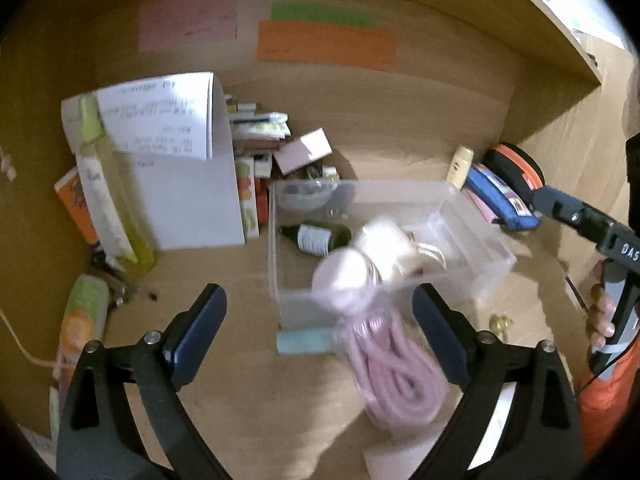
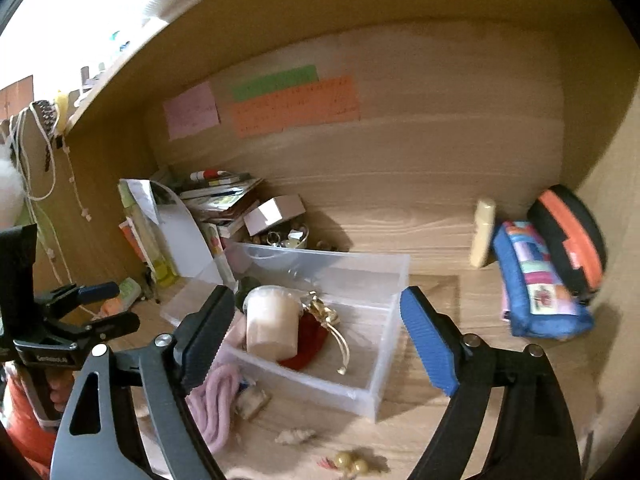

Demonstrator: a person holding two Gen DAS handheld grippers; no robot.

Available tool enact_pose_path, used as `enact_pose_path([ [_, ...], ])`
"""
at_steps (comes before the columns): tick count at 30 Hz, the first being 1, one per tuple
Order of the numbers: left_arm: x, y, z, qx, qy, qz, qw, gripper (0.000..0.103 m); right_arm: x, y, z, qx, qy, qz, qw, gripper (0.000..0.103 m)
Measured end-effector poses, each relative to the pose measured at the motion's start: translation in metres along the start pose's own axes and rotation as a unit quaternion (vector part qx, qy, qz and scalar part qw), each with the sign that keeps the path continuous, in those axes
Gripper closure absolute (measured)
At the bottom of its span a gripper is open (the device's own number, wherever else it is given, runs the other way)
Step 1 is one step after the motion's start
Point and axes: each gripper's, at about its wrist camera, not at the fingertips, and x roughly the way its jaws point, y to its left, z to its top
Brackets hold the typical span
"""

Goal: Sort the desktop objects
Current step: 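Open both grippers and move them back toward the white cloth bag and pink items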

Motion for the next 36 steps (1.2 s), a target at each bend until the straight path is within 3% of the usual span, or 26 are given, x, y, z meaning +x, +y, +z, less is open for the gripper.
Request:
enact_pose_path([
  [6,-0.015,-0.011,-0.028,-0.003,0.009,-0.017,0.9998,0.007,-0.029,0.003,-0.02,-0.001,-0.003,-0.02,1.0,0.02],
  [15,-0.021,-0.031,-0.066,0.0,0.032,-0.032,0.999,0.006,-0.05,0.009,-0.065,0.003,0.026,-0.029,0.999,0.02],
  [26,-0.002,-0.051,-0.101,-0.015,0.069,-0.042,0.9966,0.006,-0.053,0.045,-0.117,-0.028,0.077,0.039,0.996,0.02],
  [36,0.018,-0.049,-0.109,-0.049,0.089,-0.048,0.9936,0.006,-0.04,0.064,-0.149,-0.046,0.129,0.084,0.987,0.016],
])
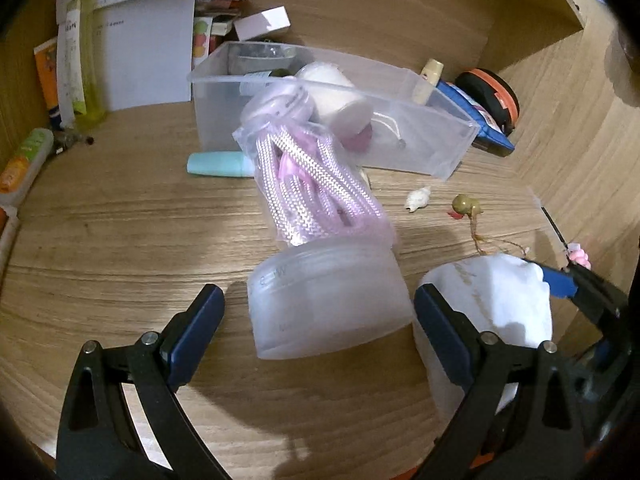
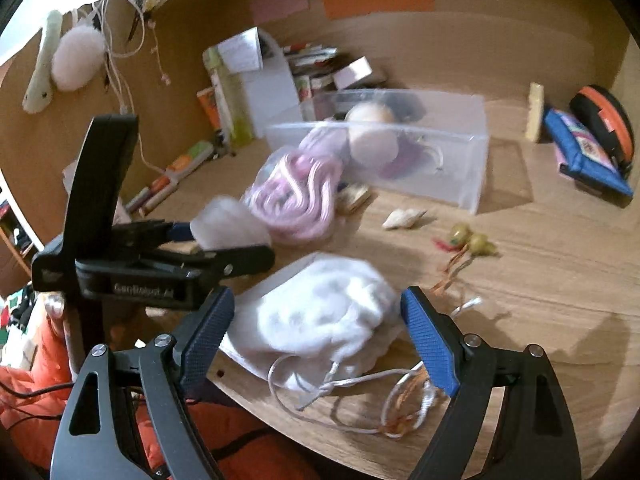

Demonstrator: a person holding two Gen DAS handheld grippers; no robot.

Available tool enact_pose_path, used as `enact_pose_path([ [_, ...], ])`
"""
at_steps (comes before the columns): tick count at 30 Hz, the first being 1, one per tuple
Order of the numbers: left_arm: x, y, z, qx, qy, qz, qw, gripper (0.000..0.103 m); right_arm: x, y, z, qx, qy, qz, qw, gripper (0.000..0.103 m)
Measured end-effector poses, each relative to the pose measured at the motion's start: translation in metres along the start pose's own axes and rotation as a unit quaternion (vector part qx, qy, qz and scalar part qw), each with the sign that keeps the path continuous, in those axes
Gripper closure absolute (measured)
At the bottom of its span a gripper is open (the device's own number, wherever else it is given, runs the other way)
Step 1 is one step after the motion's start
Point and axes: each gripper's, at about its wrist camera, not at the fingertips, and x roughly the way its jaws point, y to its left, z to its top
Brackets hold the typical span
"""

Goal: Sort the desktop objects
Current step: 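Open both grippers and move them back toward the white cloth bag and pink items, then grasp the white cloth bag with the right gripper while the left grasps the frosted round container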

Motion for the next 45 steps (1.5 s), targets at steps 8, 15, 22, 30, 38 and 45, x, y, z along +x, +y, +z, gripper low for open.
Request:
enact_pose_path([
  [8,0.002,0.0,0.001,-0.001,-0.009,0.008,0.9999,0.006,0.015,0.009,-0.007,-0.03,0.015,-0.016,0.999,0.009],
  [15,0.001,-0.001,-0.001,0.008,-0.024,0.027,0.9993,0.025,0.026,0.015,-0.012,-0.049,0.023,-0.031,0.998,0.012],
  [22,-0.003,0.005,-0.002,-0.001,-0.035,0.028,0.999,0.035,0.022,0.019,-0.013,-0.061,0.016,-0.033,0.997,0.035],
  [30,-0.01,0.013,-0.002,-0.012,-0.044,0.033,0.9984,0.035,0.015,0.01,-0.008,-0.035,0.005,-0.02,0.999,0.058],
  [38,-0.028,0.021,0.0,-0.015,-0.071,0.036,0.9968,0.035,0.003,0.002,0.006,-0.014,-0.022,-0.015,1.0,0.066],
  [45,-0.043,0.027,0.008,-0.019,-0.094,0.037,0.9947,0.035,-0.013,-0.004,0.026,-0.001,-0.057,-0.005,0.998,0.066],
])
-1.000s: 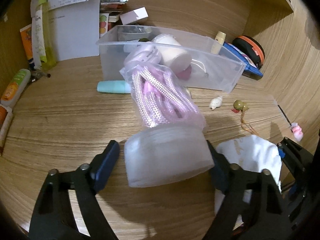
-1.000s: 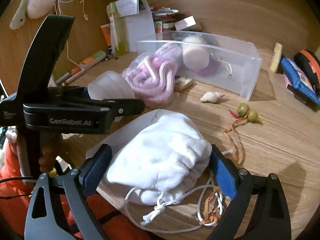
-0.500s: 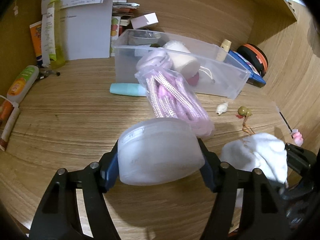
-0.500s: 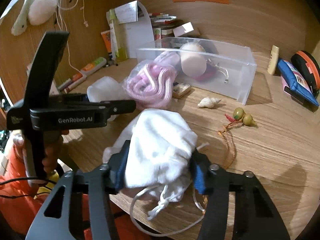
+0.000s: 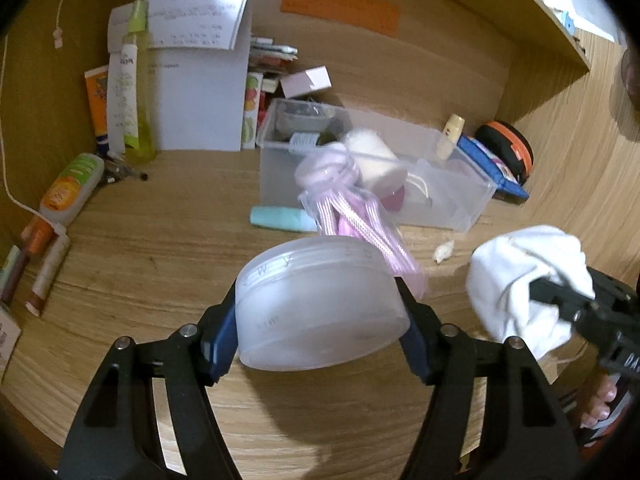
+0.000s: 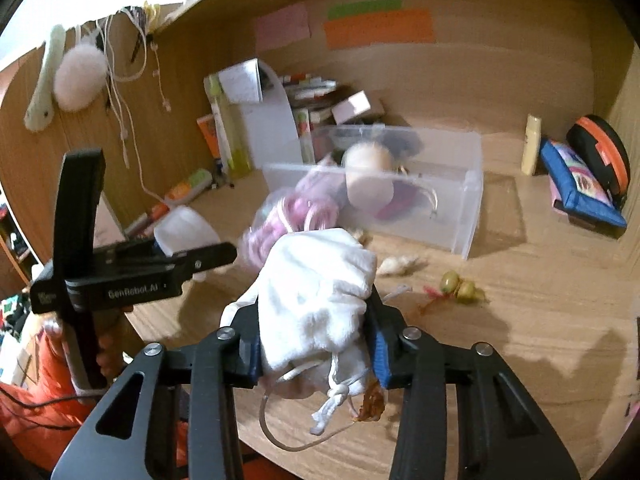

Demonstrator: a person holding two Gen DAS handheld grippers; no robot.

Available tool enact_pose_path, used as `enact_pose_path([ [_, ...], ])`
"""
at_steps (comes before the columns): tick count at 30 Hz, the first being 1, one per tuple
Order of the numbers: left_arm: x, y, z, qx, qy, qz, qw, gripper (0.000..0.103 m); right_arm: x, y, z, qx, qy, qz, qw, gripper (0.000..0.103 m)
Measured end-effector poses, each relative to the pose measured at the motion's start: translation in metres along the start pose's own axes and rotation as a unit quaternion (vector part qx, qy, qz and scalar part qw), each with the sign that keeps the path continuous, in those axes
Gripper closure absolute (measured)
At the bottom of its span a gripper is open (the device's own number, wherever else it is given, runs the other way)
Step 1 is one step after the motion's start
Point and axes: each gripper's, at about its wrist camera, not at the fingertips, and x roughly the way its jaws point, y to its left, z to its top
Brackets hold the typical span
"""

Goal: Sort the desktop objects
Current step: 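Grasp the white cloth bag with the right gripper while the left grasps the frosted round container, then place the white cloth bag into the box with the right gripper while the left places the frosted container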

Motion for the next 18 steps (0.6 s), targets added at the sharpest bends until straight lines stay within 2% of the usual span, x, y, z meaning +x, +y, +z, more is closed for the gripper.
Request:
enact_pose_path([
  [11,-0.019,0.009,0.031,-0.005,-0.038,0.001,0.9993,0.035,-0.02,-0.024,0.041,0.036,-0.064,0.003,0.997,0.066],
  [18,-0.017,0.012,0.052,-0.001,-0.047,-0.003,0.9989,0.035,-0.02,-0.031,0.058,0.041,-0.083,0.003,0.996,0.066],
])
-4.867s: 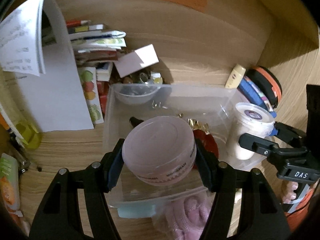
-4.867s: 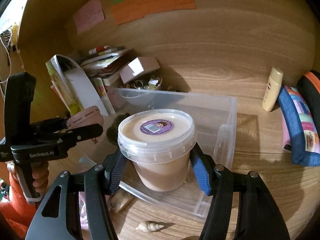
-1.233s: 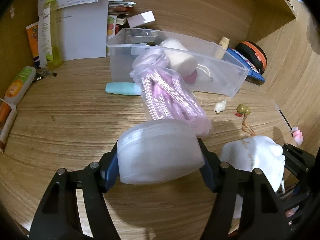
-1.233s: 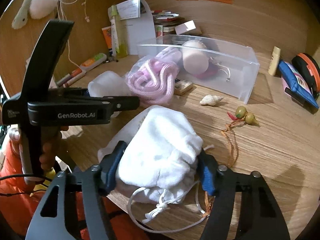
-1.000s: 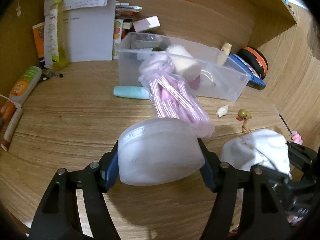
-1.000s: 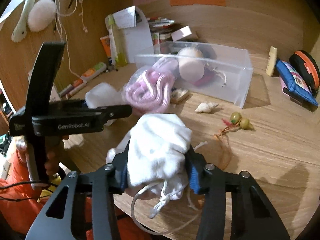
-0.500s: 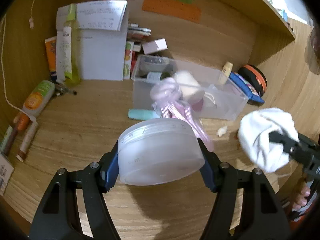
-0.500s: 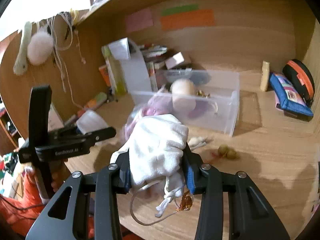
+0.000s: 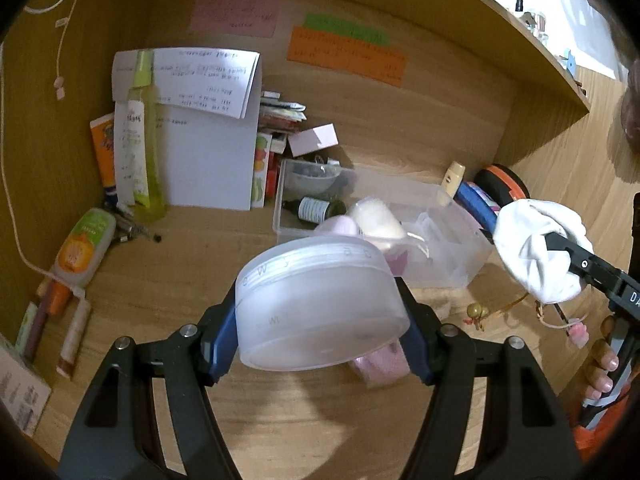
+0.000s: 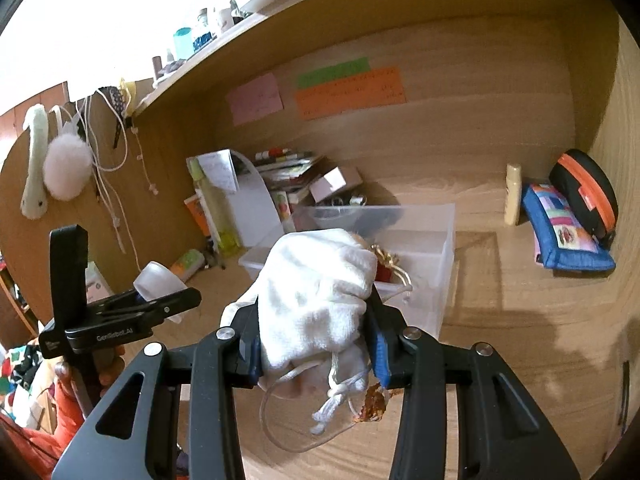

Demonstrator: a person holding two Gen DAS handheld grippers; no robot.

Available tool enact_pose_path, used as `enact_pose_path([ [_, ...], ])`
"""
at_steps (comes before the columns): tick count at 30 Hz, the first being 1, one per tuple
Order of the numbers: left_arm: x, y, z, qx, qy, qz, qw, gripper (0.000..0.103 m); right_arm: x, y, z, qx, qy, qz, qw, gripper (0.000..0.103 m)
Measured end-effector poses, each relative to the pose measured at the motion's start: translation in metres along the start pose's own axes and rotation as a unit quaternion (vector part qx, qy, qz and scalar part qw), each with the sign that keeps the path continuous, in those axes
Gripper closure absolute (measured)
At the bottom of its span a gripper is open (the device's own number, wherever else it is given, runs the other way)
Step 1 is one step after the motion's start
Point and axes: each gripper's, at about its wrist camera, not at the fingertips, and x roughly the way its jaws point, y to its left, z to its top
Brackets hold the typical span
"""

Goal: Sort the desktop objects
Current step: 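Place the white cloth bag into the box with the right gripper while the left places the frosted container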

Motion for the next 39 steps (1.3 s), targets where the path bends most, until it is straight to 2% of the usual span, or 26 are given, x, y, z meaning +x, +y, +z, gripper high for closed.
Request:
enact_pose_path([
  [9,0.018,-0.005,0.025,0.01,-0.003,-0.003,0.9999,0.035,0.017,-0.004,0.023,-0.004,-0.014,0.004,1.0,0.066],
  [22,0.067,-0.014,0.062,0.021,0.017,-0.011,0.9996,0.035,0.071,-0.04,0.048,0.042,0.019,-0.009,0.999,0.066],
  [31,0.104,-0.015,0.078,0.028,0.046,-0.007,0.9985,0.035,0.117,-0.05,0.039,0.055,0.072,-0.036,0.995,0.066],
  [34,0.116,-0.014,0.078,0.03,0.059,-0.001,0.9978,0.035,0.12,-0.043,0.037,0.03,0.069,-0.067,0.995,0.065],
  [39,0.132,-0.02,0.079,0.045,0.088,-0.002,0.9951,0.035,0.128,-0.038,0.03,0.014,0.069,-0.091,0.993,0.06],
])
